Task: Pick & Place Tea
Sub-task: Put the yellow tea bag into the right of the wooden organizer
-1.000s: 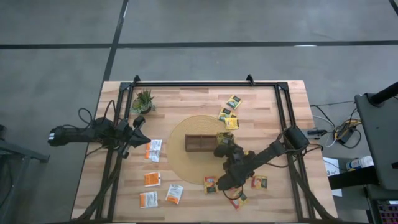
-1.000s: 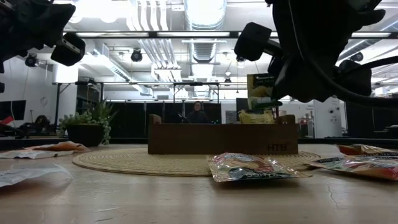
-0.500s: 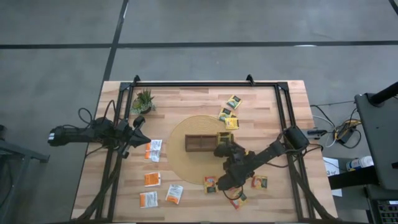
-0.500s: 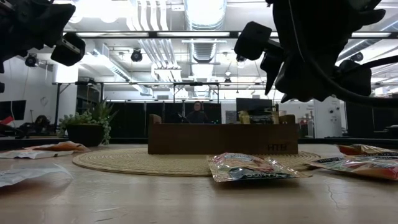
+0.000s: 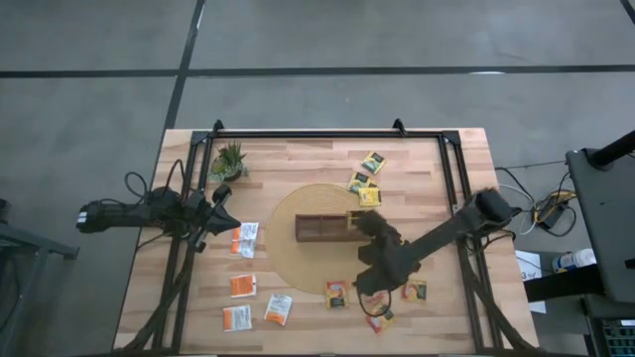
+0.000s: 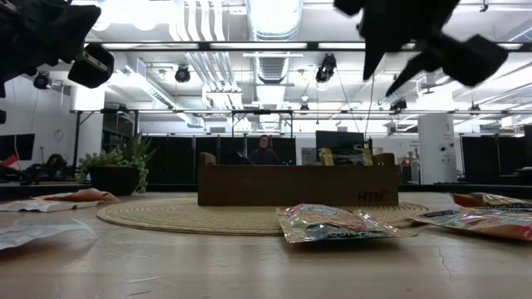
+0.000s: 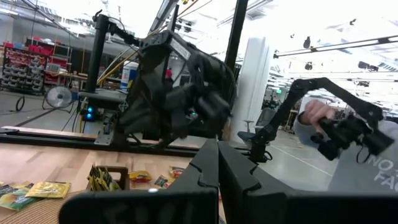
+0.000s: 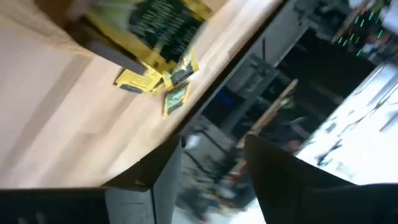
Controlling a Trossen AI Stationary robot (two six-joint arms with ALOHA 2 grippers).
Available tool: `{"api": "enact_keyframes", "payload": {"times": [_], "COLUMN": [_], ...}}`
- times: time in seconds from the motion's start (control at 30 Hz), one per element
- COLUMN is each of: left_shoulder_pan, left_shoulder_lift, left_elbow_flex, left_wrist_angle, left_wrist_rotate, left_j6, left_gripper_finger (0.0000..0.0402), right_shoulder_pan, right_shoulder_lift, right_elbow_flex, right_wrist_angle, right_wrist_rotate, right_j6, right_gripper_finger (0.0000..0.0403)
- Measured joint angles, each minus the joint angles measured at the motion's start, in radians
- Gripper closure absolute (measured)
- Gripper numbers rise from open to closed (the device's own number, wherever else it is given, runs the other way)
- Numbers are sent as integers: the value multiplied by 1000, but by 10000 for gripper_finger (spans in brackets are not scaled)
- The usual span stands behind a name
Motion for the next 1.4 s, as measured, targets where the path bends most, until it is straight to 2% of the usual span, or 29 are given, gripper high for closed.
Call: {"api": "enact_keyframes", "payload": {"times": [0.2, 0.3, 0.47, 0.6, 0.7, 0.87, 1.13, 1.27, 1.4], "left_shoulder_pan": [0, 0, 0, 0, 0, 0, 0, 0, 0], "left_shoulder_lift": [0, 0, 0, 0, 0, 0, 0, 0, 0], "left_elbow_flex": [0, 0, 0, 0, 0, 0, 0, 0, 0], "left_wrist_angle": [-1, -1, -1, -1, 0, 0, 0, -1, -1], "left_wrist_rotate": [0, 0, 0, 0, 0, 0, 0, 0, 0], "left_j6": [0, 0, 0, 0, 0, 0, 0, 0, 0], "left_gripper_finger": [402, 402, 402, 402, 402, 402, 402, 402, 402], "right_shoulder_pan": [-33, -58, -87, -99, -99, -100, -215, -242, -257], "right_shoulder_lift": [-219, -335, -527, -678, -760, -849, -927, -929, -918], "right_elbow_flex": [-29, -52, -129, -255, -369, -514, -568, -579, -563], "right_wrist_angle": [37, 83, 92, 92, 93, 98, 105, 110, 114], "right_wrist_rotate": [0, 41, 248, 391, 497, 643, 615, 640, 645], "right_j6": [280, 455, 838, 1221, 1390, 1500, 1449, 1449, 1369], "right_gripper_finger": [231, 232, 236, 235, 232, 228, 227, 230, 228]}}
